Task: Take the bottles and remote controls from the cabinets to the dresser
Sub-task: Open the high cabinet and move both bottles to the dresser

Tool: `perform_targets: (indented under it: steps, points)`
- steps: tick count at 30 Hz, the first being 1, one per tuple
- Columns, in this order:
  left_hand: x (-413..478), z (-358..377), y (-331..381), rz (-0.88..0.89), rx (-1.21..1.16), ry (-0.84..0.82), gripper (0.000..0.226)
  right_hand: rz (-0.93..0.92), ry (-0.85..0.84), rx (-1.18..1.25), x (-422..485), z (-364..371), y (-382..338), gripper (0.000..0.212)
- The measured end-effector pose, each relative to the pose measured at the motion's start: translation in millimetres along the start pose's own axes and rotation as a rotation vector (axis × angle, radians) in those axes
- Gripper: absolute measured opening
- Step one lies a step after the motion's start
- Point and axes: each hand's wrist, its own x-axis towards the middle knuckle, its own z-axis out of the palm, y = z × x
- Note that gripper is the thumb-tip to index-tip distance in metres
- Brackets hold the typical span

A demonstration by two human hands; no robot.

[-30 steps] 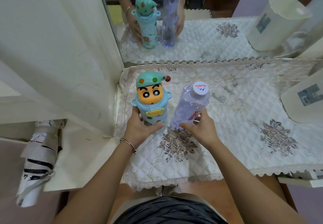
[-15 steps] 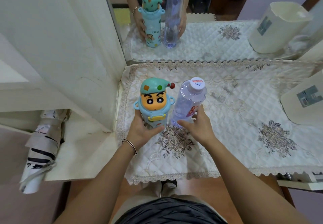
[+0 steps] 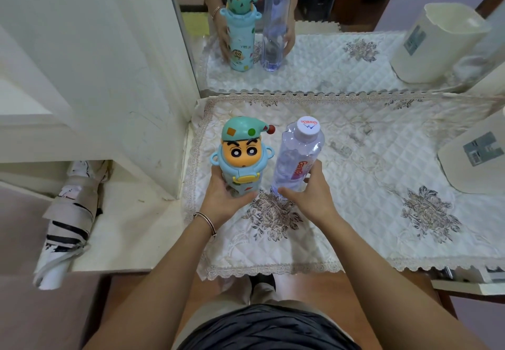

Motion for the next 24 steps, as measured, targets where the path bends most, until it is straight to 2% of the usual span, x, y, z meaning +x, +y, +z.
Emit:
perform_targets:
  steps: [4,6,7,10,12,15,18,20,24]
  points:
    - [-15,-6,4,-0.05,0.043,0.009,0.079,0.056,-0.031,0.005,-8,-3,5,0.084]
    - [-26,-12,-3,-0.11,0.127,0.047,0.084,0.116,-0.021,-0.041,-15,-7,14,0.083]
    - [-34,-16,-9,-0.146,0.152,0.1,0.076,0.143,-0.011,-0.053,-20,-9,20,0.076]
    - [-66,-24,-26,-0.189,0.21,0.306,0.034,0.188,0.042,-0.062,-38,-15,37,0.048]
    - [-84,-29,-36,-0.2,0.194,0.308,0.017,0.219,0.095,-0.05,-53,-18,47,0.034]
    - [-100,-32,-45,-0.19,0.184,0.129,0.015,0.292,0.184,-0.01,-83,-23,64,0.022]
    - [-110,-29,-55,-0.199,0.279,-0.139,0.015,0.36,0.247,0.027,-126,-29,84,0.016]
    - [-117,-31,-63,-0.199,0.331,-0.329,0.018,0.449,0.273,0.036,-163,-28,99,0.019]
    - [-131,-41,-88,-0.276,0.325,-0.575,0.015,0.759,0.26,0.141,-248,1,138,0.033]
